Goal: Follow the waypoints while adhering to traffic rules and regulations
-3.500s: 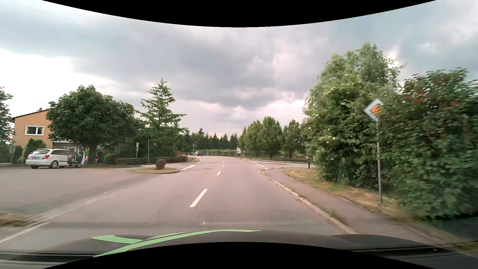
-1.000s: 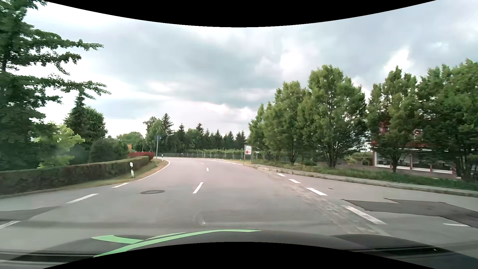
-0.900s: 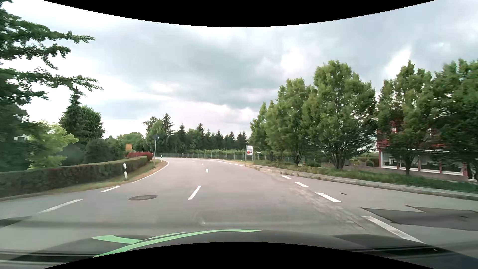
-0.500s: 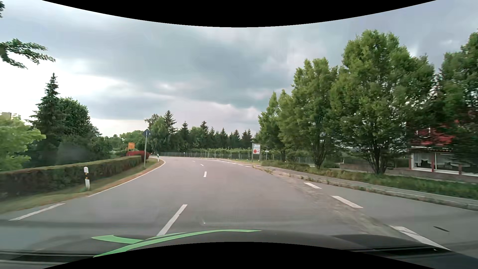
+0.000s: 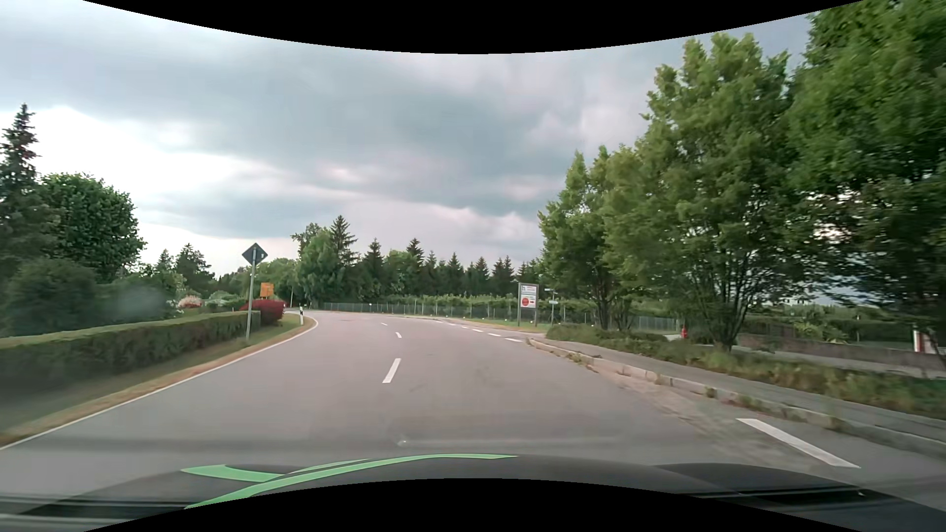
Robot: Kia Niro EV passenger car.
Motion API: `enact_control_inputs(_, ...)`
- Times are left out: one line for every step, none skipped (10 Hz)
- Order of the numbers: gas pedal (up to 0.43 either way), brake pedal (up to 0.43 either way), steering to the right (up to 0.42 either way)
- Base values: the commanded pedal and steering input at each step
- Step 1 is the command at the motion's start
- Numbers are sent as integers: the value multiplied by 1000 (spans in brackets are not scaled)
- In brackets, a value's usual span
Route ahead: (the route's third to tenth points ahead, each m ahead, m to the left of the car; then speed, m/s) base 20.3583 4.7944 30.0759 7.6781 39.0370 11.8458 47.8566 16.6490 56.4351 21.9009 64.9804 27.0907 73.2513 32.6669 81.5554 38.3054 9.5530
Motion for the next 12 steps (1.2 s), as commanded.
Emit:
enact_control_inputs(87,0,-29)
enact_control_inputs(118,0,-30)
enact_control_inputs(118,0,-30)
enact_control_inputs(118,0,-31)
enact_control_inputs(118,0,-34)
enact_control_inputs(118,0,-38)
enact_control_inputs(118,0,-38)
enact_control_inputs(118,0,-40)
enact_control_inputs(118,0,-42)
enact_control_inputs(118,0,-43)
enact_control_inputs(118,0,-43)
enact_control_inputs(118,0,-44)
